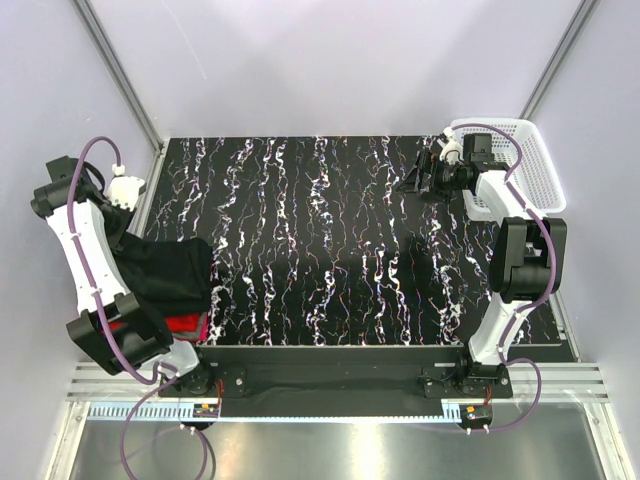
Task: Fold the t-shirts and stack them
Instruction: Neatly place the folded tshirt to the corner
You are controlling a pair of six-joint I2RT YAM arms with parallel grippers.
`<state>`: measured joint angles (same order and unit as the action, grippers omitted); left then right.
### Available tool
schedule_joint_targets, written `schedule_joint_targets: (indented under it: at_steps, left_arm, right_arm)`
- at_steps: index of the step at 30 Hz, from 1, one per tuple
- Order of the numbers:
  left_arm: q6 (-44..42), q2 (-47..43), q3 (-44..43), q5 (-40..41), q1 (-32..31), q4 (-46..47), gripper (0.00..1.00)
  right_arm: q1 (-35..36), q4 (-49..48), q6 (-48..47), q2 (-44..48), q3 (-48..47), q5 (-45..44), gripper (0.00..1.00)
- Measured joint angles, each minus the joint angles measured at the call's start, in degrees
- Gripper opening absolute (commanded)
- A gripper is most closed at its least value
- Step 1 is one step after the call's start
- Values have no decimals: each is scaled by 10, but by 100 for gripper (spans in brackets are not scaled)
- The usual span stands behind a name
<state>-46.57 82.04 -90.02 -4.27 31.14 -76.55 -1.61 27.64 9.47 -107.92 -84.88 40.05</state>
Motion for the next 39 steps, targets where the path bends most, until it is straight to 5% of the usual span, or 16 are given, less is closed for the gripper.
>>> schedule_joint_targets:
  at_steps: [12, 15, 18, 19, 22, 26, 33, 39]
  left_arm:
    - [-11, 13, -19, -21, 0, 35, 0]
    - [-15, 16, -19, -22, 0, 41, 7]
    - [-22, 17, -7, -18, 0, 48, 39]
    - [-21, 17, -1, -15, 0, 50, 63]
    - [-7, 17, 10, -2, 0, 67, 99]
    - [30, -4, 14, 23, -30, 114, 99]
    - [159, -94, 11, 46, -297, 171, 99]
    - [316, -79, 28, -24, -301, 207, 99]
  right_arm:
    - [0, -8, 6, -4, 0, 0, 100]
    - [0, -8, 7, -7, 0, 0, 100]
    - [0, -8, 7, -8, 0, 0, 100]
    - [0, -8, 7, -8, 0, 0, 100]
    - [0, -8, 7, -8, 0, 0, 100]
    - [0, -9, 7, -8, 0, -1, 100]
    - [4, -24, -9, -2, 10, -4, 100]
    - [61, -31, -37, 66, 48, -63, 100]
